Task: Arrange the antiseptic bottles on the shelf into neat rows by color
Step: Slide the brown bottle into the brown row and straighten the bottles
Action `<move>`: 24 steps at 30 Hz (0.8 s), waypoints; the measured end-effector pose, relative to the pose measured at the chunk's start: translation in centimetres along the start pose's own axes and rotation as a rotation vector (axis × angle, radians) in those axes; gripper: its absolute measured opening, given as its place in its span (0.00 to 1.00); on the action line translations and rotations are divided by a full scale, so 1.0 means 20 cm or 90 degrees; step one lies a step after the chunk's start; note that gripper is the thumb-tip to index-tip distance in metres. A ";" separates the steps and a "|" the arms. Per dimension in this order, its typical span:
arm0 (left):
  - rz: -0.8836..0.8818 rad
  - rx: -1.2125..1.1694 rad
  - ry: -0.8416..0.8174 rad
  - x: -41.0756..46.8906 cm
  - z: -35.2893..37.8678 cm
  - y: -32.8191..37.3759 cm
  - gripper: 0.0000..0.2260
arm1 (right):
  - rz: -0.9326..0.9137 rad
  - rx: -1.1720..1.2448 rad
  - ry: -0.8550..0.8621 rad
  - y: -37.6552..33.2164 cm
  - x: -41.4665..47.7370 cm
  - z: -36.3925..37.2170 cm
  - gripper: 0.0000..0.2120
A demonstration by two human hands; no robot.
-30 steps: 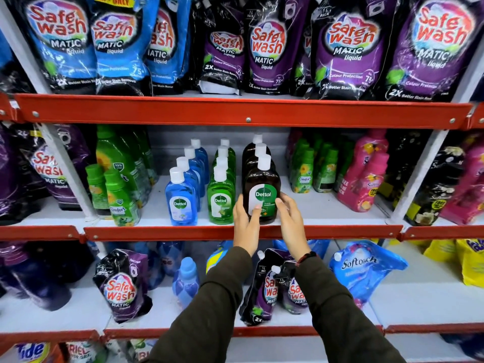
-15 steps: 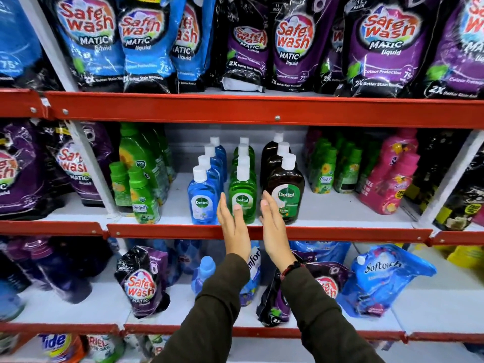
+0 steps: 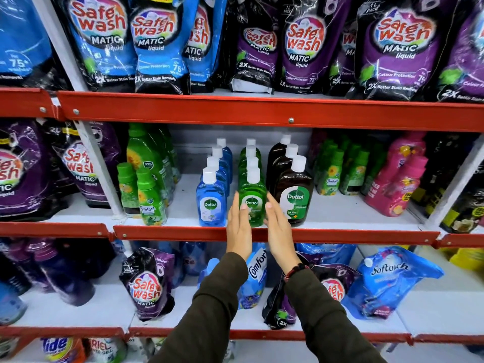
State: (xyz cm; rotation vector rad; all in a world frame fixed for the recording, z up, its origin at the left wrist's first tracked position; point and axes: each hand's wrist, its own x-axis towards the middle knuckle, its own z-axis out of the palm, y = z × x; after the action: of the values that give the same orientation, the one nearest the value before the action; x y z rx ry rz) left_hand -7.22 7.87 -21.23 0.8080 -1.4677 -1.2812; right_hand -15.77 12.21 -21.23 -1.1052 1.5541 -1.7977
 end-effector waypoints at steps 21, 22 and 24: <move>0.156 -0.017 0.258 -0.05 -0.27 -0.02 0.20 | 0.009 0.036 -0.026 -0.03 -0.14 0.28 0.15; 0.127 -0.017 0.252 -0.02 -0.30 -0.01 0.21 | 0.023 0.031 -0.050 -0.04 -0.13 0.31 0.17; 0.065 -0.008 0.203 0.03 -0.37 0.00 0.23 | 0.044 0.013 -0.086 -0.05 -0.12 0.37 0.22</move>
State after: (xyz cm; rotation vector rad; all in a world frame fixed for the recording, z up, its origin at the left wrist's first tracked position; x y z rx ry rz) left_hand -0.40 5.03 -21.36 0.8731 -1.2282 -1.0310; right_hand -8.20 10.22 -20.77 -1.1257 1.4739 -1.6542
